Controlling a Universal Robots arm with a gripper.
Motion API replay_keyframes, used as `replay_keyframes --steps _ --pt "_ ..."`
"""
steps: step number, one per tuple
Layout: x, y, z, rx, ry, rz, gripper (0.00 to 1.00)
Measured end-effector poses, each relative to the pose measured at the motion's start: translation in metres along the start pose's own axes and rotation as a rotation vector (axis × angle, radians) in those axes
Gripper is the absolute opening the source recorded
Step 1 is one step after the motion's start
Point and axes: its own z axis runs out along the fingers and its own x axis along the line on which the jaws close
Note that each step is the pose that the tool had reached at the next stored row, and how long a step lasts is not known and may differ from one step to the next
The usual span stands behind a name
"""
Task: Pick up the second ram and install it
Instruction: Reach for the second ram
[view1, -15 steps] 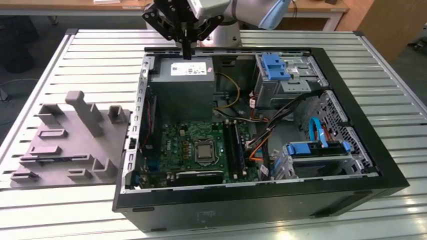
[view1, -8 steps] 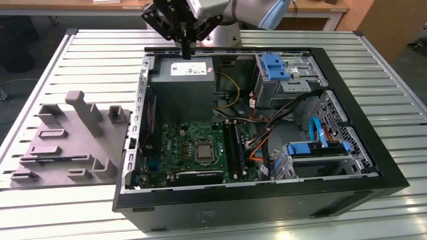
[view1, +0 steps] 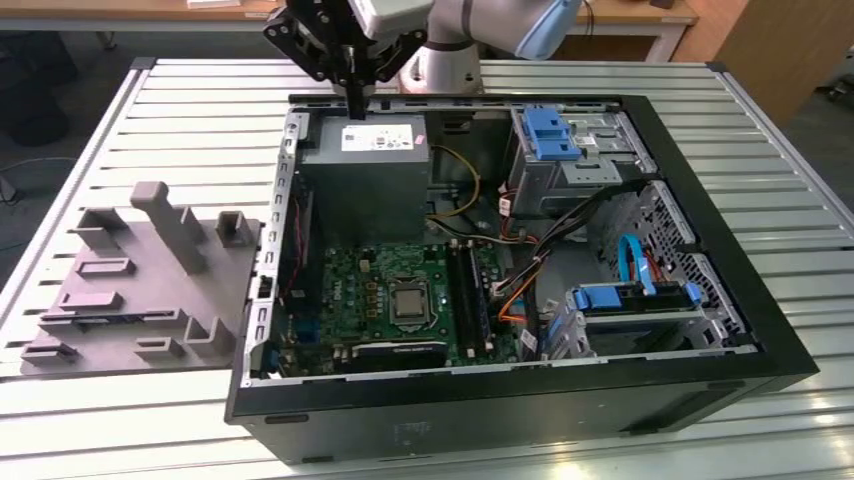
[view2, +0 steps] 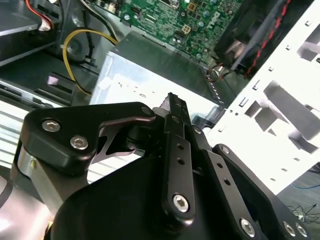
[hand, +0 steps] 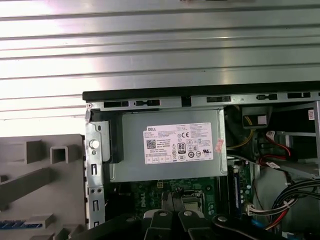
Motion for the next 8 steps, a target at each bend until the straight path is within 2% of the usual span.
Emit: replay_keyframes --steps 8 --pt "0.0211 -0.0016 -0.0004 -0.0001 -0.0006 0.000 0.11"
